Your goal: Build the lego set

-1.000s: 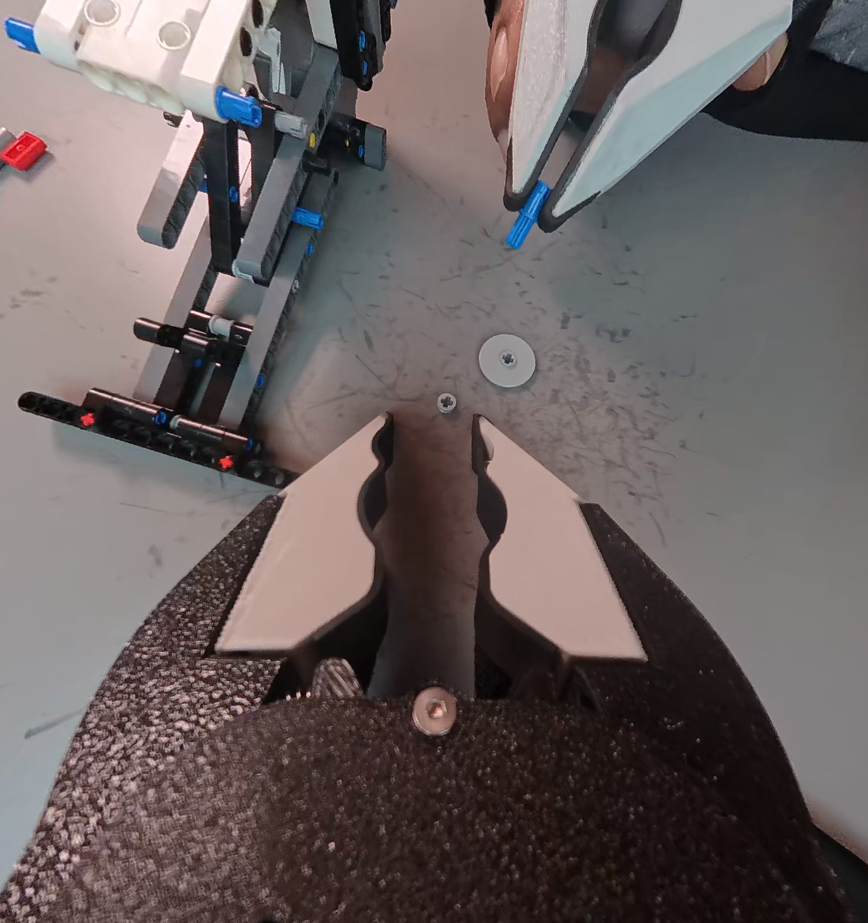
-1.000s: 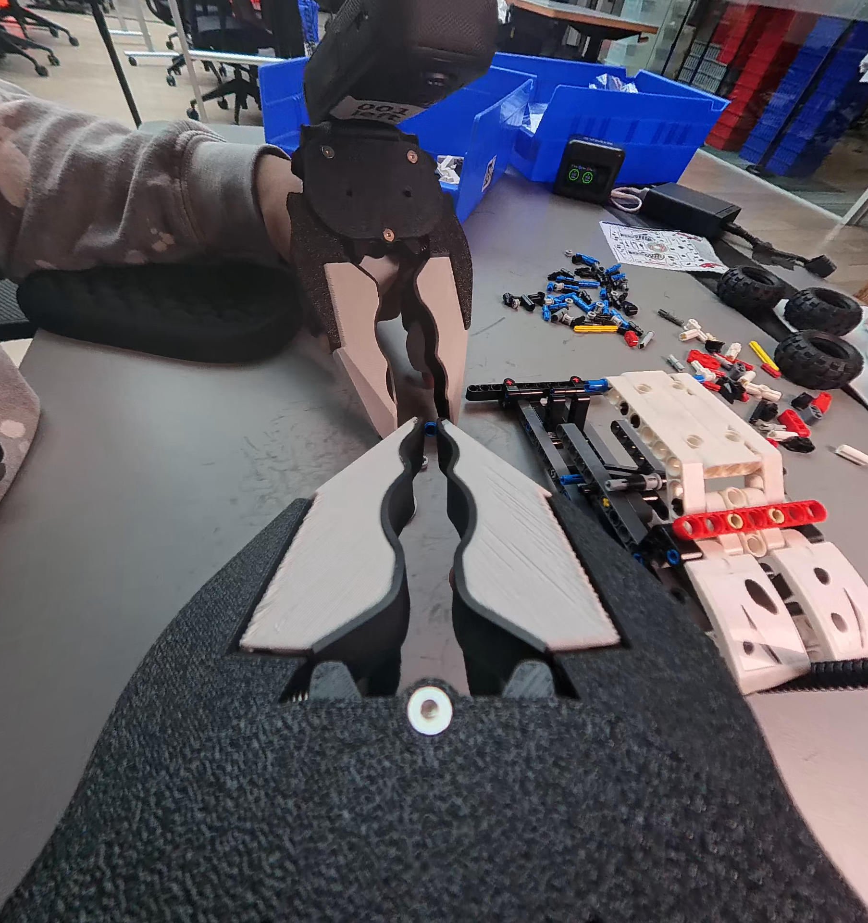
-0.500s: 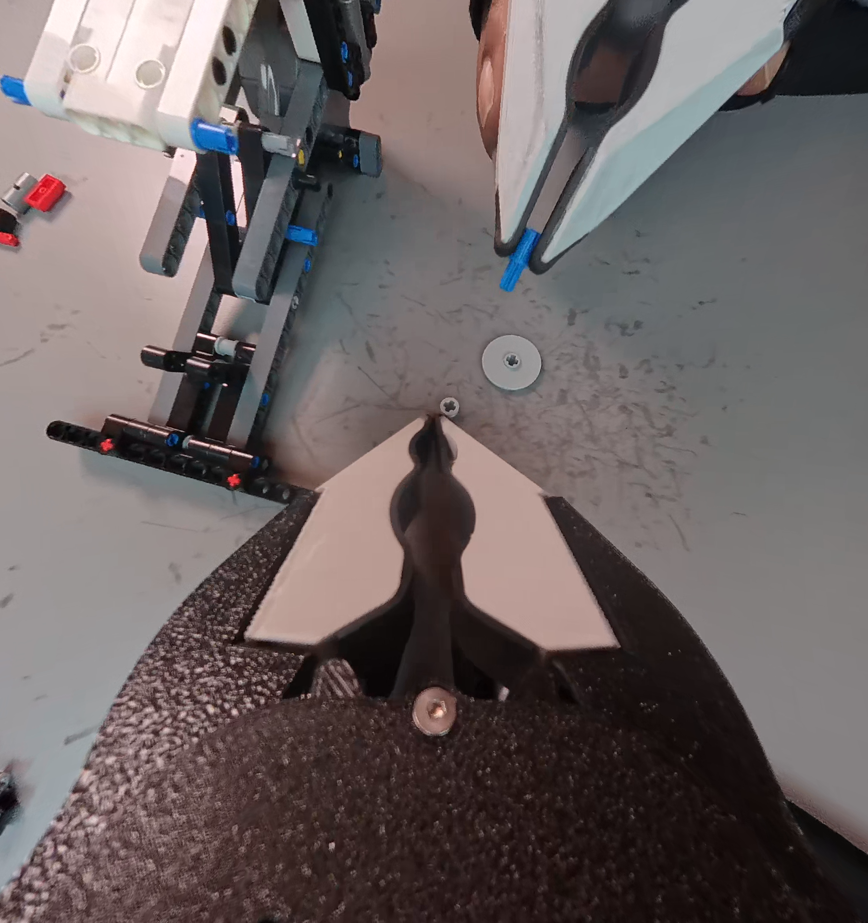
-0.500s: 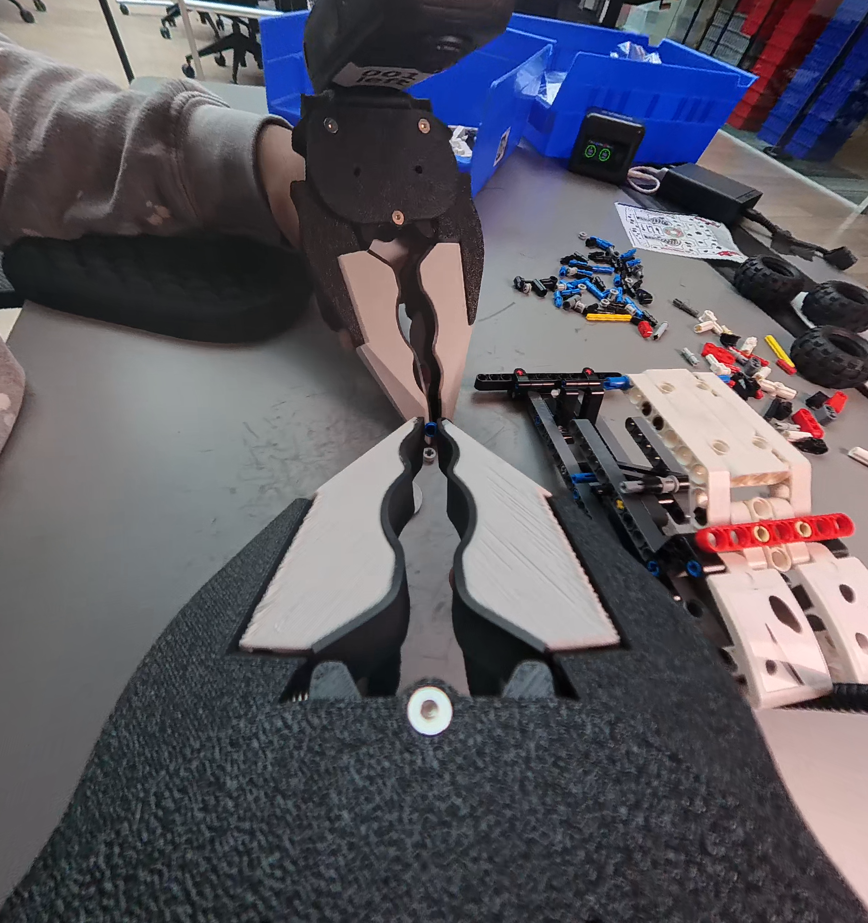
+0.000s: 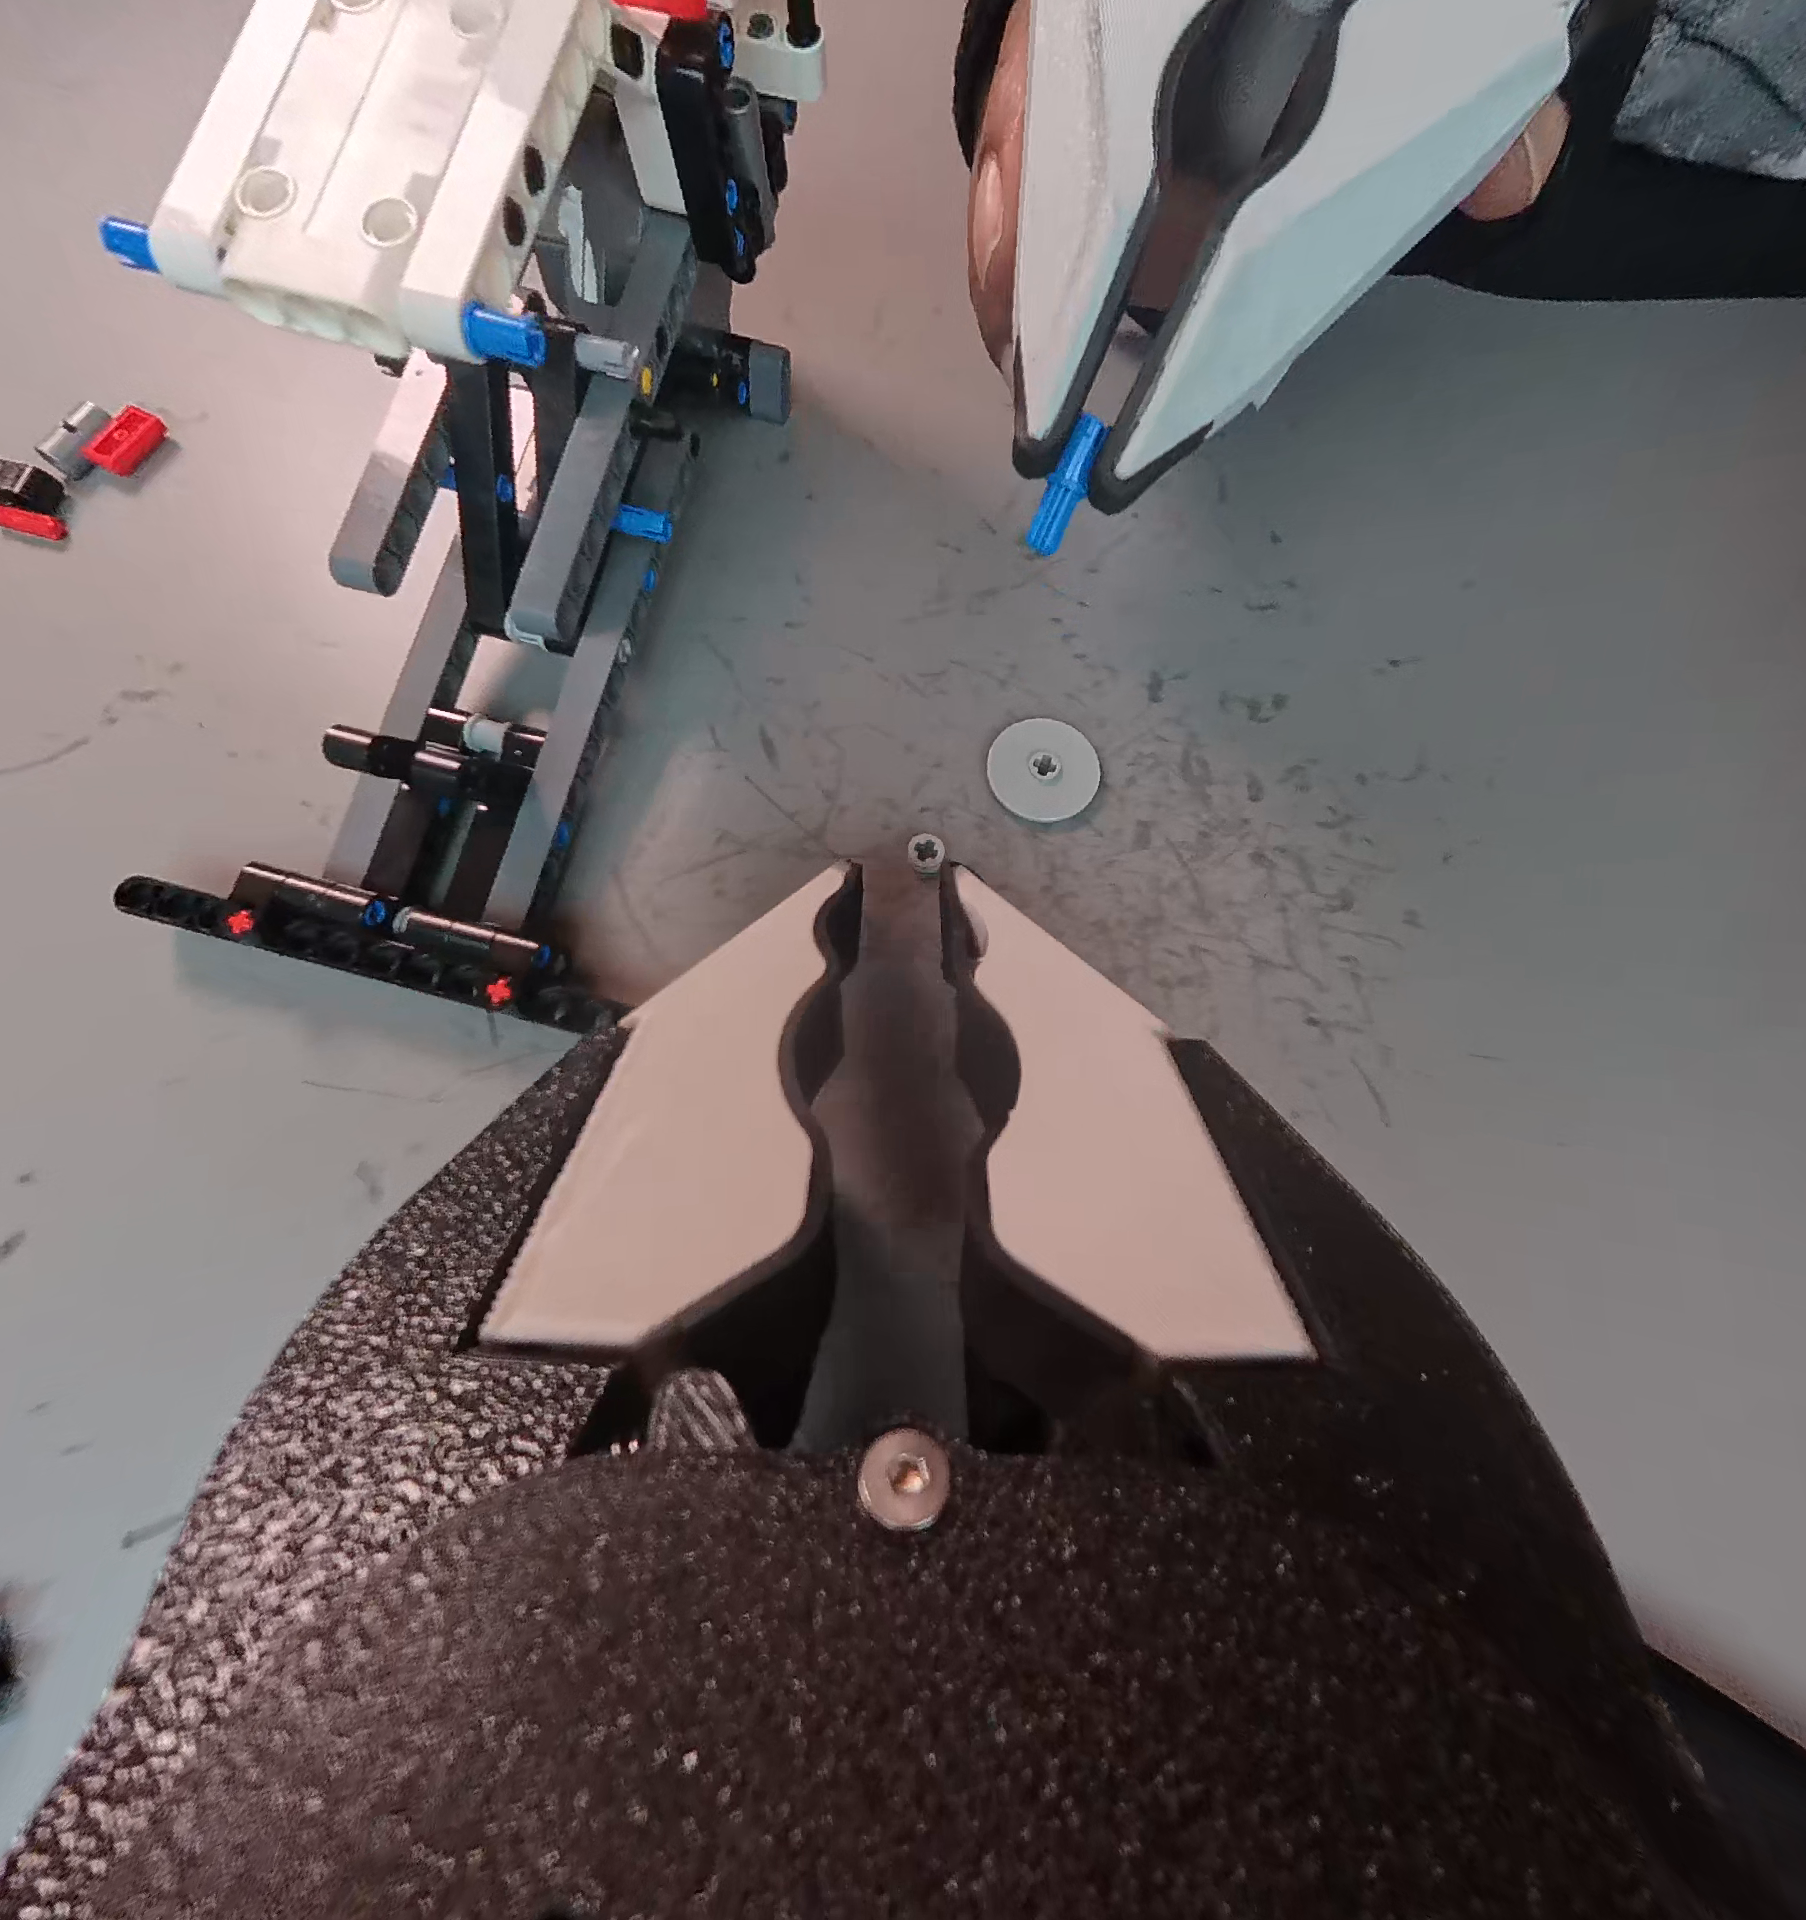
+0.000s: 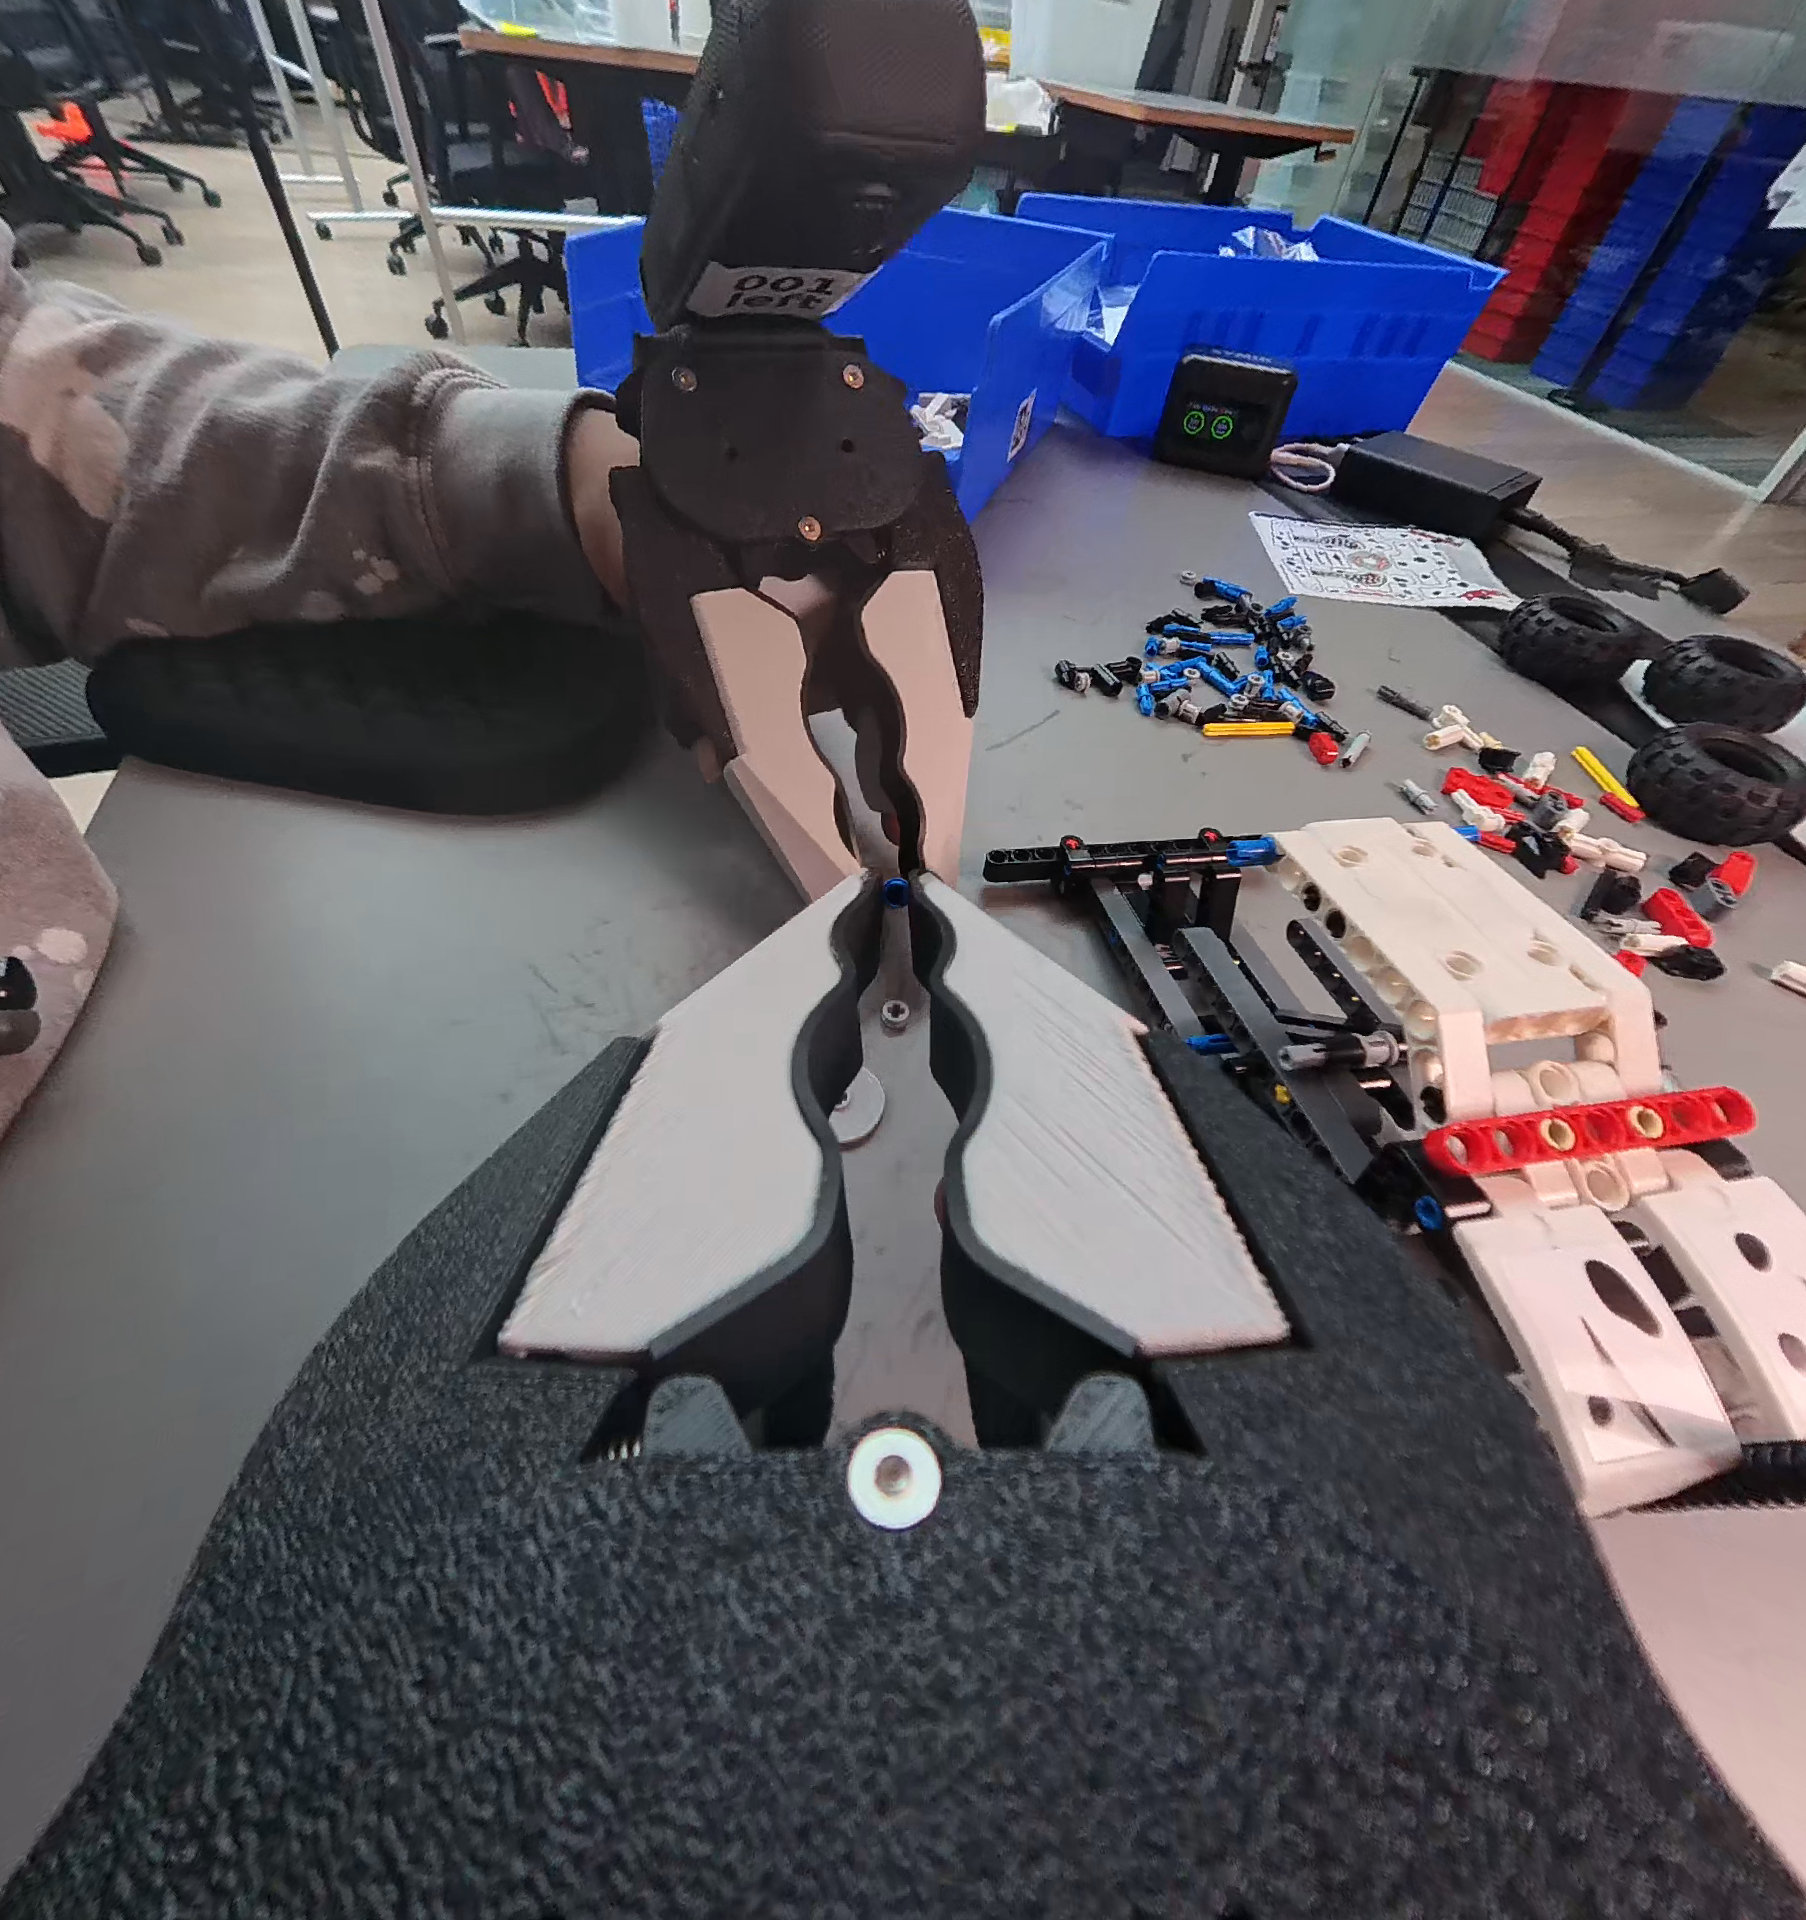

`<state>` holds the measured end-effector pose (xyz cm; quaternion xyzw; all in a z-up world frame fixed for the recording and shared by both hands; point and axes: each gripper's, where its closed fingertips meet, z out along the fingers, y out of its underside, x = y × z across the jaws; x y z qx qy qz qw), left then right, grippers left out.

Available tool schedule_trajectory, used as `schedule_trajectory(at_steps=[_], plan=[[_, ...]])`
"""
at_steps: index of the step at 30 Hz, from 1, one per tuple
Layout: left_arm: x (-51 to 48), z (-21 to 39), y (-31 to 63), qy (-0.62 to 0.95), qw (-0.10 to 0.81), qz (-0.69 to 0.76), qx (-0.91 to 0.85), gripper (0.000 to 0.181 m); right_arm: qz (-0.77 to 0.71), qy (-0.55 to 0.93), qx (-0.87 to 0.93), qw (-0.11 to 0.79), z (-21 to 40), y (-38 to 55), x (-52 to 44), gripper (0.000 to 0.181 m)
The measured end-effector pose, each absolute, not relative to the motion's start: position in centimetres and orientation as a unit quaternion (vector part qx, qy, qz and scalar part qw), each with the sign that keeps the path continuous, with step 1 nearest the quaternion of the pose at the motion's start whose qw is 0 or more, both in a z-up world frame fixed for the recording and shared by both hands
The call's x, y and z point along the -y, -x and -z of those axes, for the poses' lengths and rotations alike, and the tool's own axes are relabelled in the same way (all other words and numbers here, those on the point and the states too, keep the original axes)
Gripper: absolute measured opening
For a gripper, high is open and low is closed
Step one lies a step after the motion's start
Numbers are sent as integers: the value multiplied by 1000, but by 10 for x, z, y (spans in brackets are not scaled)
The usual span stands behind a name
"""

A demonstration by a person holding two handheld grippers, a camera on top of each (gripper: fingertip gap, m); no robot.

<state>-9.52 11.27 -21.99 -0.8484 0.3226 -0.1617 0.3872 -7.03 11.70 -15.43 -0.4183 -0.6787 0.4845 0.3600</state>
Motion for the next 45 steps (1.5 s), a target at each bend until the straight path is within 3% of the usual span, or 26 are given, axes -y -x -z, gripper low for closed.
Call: schedule_trajectory(at_steps=[5, 14, 23, 36, 45], plan=[[-115, 228, 88, 855, 361, 162, -336, 17, -490, 419, 675, 358, 153, 71, -117, 4], [-115, 228, 80, 845, 371, 141, -359, 6, -481, 421, 684, 351, 157, 72, -115, 4], [-103, 230, 71, 850, 352, 138, -367, 6, -368, 440, 778, 258, 206, 76, -106, 4], [-101, 230, 73, 852, 357, 152, -352, 7, -323, 462, 807, 177, 219, 80, -100, 4], [-94, 230, 77, 848, 353, 164, -359, 17, -255, 438, 851, 136, 219, 84, -98, 4]])
